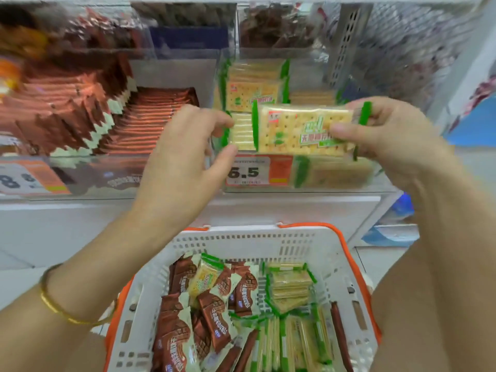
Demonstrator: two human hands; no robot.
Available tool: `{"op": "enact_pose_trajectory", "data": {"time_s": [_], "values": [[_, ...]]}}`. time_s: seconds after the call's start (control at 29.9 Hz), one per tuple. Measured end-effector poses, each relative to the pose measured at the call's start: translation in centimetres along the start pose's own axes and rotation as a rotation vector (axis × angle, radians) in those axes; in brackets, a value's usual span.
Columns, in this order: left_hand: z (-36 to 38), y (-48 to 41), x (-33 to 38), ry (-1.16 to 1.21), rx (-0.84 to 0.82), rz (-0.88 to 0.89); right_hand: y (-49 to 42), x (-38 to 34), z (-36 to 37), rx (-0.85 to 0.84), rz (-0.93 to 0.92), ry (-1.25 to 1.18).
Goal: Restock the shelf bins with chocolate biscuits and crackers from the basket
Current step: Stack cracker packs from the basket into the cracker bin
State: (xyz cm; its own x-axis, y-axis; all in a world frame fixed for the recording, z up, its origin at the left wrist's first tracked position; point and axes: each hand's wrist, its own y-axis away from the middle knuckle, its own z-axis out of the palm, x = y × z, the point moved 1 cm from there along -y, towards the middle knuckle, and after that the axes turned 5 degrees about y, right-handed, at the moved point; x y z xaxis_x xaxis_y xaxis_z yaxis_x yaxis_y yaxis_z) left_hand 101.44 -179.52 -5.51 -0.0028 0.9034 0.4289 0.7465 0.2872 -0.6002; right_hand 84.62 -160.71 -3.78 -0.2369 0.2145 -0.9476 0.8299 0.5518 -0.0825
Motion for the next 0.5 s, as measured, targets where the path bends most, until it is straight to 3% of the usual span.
{"op": "enact_pose_trajectory", "data": {"time_s": [0.07,0.13,0.23,0.5], "values": [[0.6,-0.9,-0.4,-0.222,0.021,0.106,-3.3,-0.2,0.3,0.111,-0.009,0.029],[1.5,-1.4,-1.1,-0.305,-0.062,0.113,-6.5,-0.1,1.5,0.167,-0.004,0.074],[2.8,-1.2,-1.9,-0.320,-0.141,0.064,-10.8,-0.2,4.3,0.162,-0.005,0.136],[3.0,-0.8,-2.9,-0.362,-0.153,0.092,-14.7,0.6,7.2,0.188,-0.080,0.521]]}}
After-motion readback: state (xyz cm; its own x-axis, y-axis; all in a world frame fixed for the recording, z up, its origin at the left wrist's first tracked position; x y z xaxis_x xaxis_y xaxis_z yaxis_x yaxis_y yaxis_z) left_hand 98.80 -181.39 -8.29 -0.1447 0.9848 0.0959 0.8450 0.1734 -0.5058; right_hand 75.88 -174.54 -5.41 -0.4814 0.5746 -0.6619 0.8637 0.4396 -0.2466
